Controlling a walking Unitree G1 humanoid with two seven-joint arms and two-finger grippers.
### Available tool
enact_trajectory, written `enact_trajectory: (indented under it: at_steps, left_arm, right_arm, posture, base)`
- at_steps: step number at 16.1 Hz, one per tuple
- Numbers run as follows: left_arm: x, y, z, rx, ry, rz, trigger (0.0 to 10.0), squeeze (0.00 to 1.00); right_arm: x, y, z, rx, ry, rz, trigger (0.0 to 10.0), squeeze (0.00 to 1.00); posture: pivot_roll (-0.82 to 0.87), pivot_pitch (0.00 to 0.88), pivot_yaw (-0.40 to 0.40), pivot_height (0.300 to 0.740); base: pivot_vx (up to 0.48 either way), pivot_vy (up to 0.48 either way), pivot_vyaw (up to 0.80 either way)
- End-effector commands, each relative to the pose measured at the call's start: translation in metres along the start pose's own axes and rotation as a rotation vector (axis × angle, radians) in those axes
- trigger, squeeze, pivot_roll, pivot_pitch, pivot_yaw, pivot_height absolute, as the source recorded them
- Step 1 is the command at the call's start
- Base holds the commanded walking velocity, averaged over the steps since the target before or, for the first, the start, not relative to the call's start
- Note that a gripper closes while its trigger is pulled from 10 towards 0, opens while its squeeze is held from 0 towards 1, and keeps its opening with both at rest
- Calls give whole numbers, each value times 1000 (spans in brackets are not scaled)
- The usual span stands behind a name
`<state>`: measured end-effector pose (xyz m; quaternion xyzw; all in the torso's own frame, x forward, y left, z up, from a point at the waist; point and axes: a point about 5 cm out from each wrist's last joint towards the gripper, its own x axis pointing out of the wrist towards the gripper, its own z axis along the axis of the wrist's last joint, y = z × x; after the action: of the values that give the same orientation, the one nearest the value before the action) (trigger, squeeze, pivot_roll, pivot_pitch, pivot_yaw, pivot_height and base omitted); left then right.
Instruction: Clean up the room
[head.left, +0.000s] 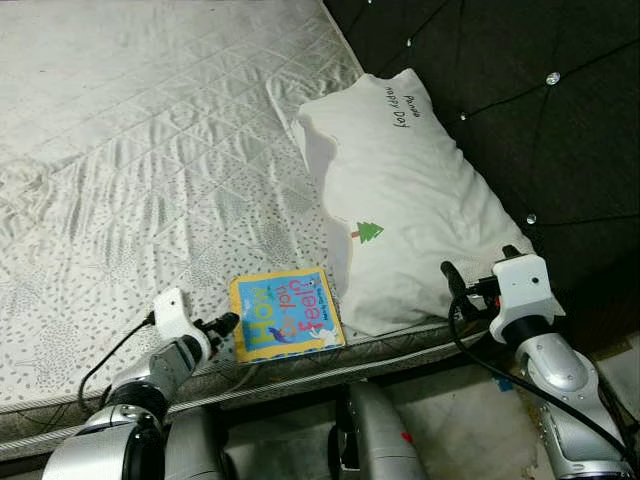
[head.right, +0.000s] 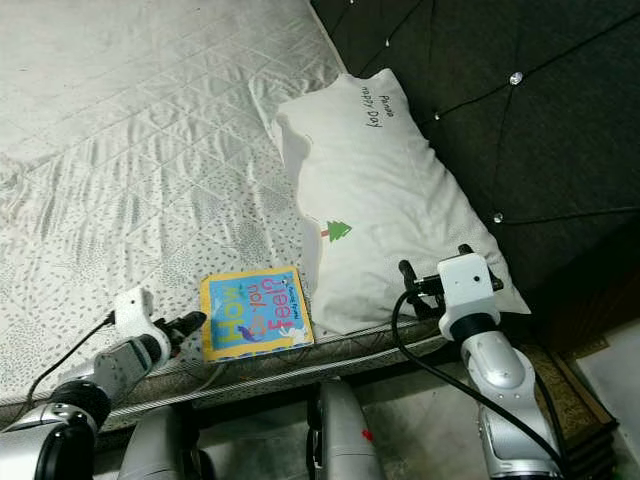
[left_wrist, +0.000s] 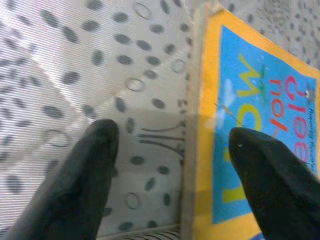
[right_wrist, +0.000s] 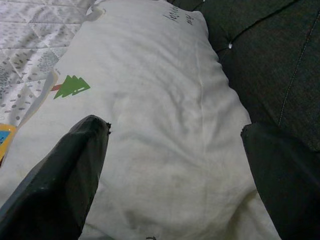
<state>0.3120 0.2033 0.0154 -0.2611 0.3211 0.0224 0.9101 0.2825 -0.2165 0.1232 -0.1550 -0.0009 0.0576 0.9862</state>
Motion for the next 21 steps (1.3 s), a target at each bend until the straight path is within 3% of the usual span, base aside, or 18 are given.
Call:
enact_trajectory:
  at_steps: [1, 4, 8, 12, 13, 14, 17, 21]
  left_arm:
    - [0, 3, 0, -1, 2, 27, 10000, 1000]
    - [1, -4, 5, 86, -23, 16, 10000, 1000]
    - [-8, -9, 11, 252, -206, 50, 10000, 1000]
    - [-29, -42, -1, 333, -297, -104, 10000, 1000]
    - [-35, -60, -10, 401, -285, -174, 10000, 1000]
    - [-35, -67, -18, 445, -249, -216, 10000, 1000]
    - [-30, -80, -39, 556, -75, -316, 10000, 1000]
    - [-21, -97, -54, 598, 75, -383, 10000, 1000]
  right_arm:
    - [0, -1, -1, -2, 2, -7, 10000, 0]
    - [1, 1, -1, 3, -4, -7, 10000, 0]
    - [3, 12, -2, 35, -11, 6, 10000, 0]
    - [10, 26, 0, 59, -28, 32, 10000, 0]
    - [12, 28, 1, 65, -33, 29, 10000, 0]
    - [12, 28, 0, 68, -34, 24, 10000, 0]
    - [10, 30, -1, 73, -34, 21, 10000, 0]
    - [13, 33, 2, 77, -46, 19, 10000, 0]
  posture:
    - [-188, 171, -77, 615]
    - [-181, 169, -69, 615]
    - [-121, 165, -63, 615]
    - [-83, 163, -59, 615]
    - [-76, 163, -51, 615]
    - [-75, 163, -44, 615]
    - [-80, 160, -35, 615]
    - [-90, 156, -27, 615]
  base:
    - [0, 0, 0]
    - [0, 0, 0]
    - [0, 0, 0]
    - [0, 0, 0]
    - [0, 0, 0]
    - [0, 0, 0]
    - [0, 0, 0]
    - [0, 0, 0]
